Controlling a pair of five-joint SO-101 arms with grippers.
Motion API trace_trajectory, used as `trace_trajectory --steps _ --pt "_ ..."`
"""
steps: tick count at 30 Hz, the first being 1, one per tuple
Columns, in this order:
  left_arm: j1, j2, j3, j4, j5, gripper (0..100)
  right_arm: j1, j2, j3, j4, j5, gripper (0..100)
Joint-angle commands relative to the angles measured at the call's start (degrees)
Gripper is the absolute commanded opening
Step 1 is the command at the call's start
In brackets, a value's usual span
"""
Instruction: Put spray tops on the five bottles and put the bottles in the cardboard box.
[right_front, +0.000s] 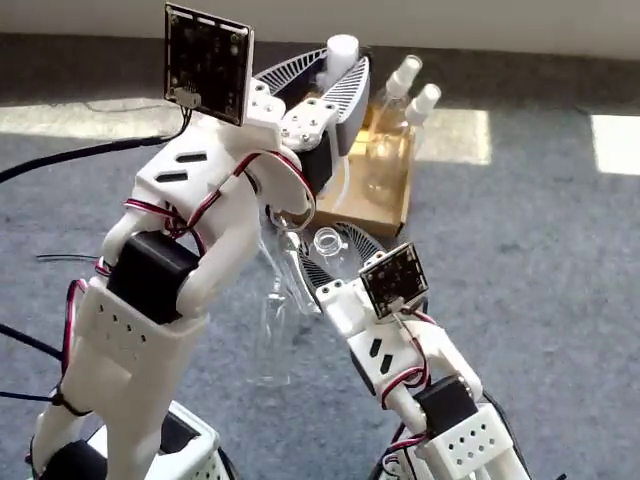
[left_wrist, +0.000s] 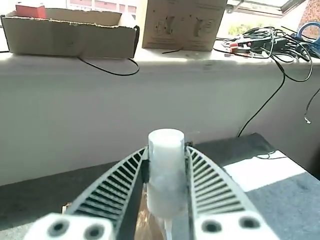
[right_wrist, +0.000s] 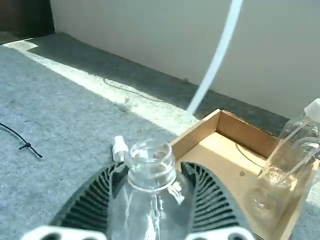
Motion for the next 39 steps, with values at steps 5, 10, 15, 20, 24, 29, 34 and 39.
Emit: trace_trajectory --steps 5,10,15,20,24,29,34,39 --pt "0.4 -3.65 -0.4 2.02 2.81 0 3.91 -1.1 -1.01 -1.36 -4.22 0.4" --pt "0.75 -6.99 2.68 2.55 2.81 0 4.26 -1.1 -1.01 -1.36 -4.22 0.4" --pt "0.57 -7.69 7.43 0.44 2.81 0 4.26 -1.36 -1.01 -1.36 -4.22 0.4" --pt "0.84 -7.52 9.01 -4.57 2.81 0 4.26 -1.36 -0.84 -1.36 -3.87 0.4" --pt "0.84 -7.52 8.31 -7.38 2.9 0 4.26 -1.19 -0.84 -1.36 -3.78 0.4" --pt "0.92 -7.87 6.99 -7.3 3.16 0 4.26 -1.19 -0.84 -1.36 -3.78 0.4" --pt "1.63 -7.96 6.99 -3.16 3.78 0 4.26 -1.1 -0.84 -1.36 -3.78 0.4" --pt "2.95 -7.96 7.25 -1.67 4.66 1 4.26 -1.27 -0.84 -1.36 -3.78 0.4"
